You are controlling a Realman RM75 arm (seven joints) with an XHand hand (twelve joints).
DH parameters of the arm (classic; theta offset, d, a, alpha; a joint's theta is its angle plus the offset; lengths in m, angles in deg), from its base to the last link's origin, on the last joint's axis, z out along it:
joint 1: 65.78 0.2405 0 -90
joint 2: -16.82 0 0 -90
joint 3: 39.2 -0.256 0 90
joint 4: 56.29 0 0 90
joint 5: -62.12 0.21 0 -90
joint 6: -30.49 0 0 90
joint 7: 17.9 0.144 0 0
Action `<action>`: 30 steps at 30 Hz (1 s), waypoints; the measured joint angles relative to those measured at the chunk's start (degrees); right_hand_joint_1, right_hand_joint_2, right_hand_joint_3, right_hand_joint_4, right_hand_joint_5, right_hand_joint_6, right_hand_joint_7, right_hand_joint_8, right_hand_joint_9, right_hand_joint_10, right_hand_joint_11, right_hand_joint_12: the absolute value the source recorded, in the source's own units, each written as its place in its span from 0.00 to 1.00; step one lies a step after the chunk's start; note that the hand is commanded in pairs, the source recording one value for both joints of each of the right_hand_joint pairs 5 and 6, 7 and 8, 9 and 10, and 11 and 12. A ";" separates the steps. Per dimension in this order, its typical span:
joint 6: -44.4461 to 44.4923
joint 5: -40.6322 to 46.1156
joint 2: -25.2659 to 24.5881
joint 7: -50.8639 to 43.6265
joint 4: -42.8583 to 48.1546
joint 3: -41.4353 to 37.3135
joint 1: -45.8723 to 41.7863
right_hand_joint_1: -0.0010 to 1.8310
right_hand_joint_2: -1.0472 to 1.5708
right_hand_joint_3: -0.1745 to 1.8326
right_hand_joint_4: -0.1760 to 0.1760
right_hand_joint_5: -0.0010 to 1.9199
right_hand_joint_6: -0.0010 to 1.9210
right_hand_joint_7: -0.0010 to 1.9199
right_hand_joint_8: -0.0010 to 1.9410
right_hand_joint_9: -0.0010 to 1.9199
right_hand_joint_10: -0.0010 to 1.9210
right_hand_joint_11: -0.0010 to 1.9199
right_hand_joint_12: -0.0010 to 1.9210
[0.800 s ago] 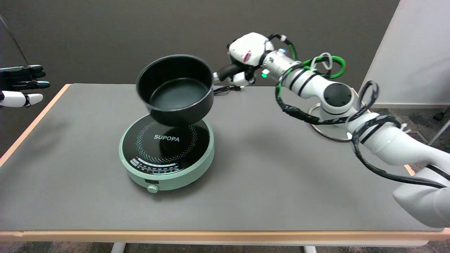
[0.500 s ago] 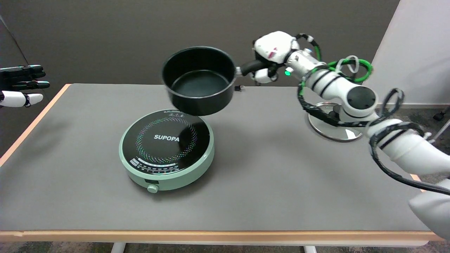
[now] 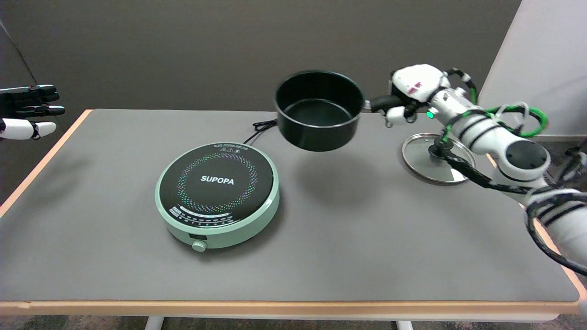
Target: Place the pot onto the table.
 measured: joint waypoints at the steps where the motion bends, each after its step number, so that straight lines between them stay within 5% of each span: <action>1: 0.01 0.11 0.16 -0.02 0.29 -1.45 -1.47 0.49 0.84 0.62 0.28 0.94 0.94 0.94 0.93 0.94 0.94 0.94 0.94; 19: 0.27 0.78 0.77 -0.13 5.09 -13.32 -15.10 0.49 0.84 0.62 0.27 0.93 0.93 0.93 0.92 0.93 0.93 0.93 0.93; 30: 0.21 0.35 -2.96 -0.19 9.42 -20.55 -24.48 0.50 0.84 0.62 0.27 0.93 0.93 0.93 0.92 0.93 0.93 0.93 0.93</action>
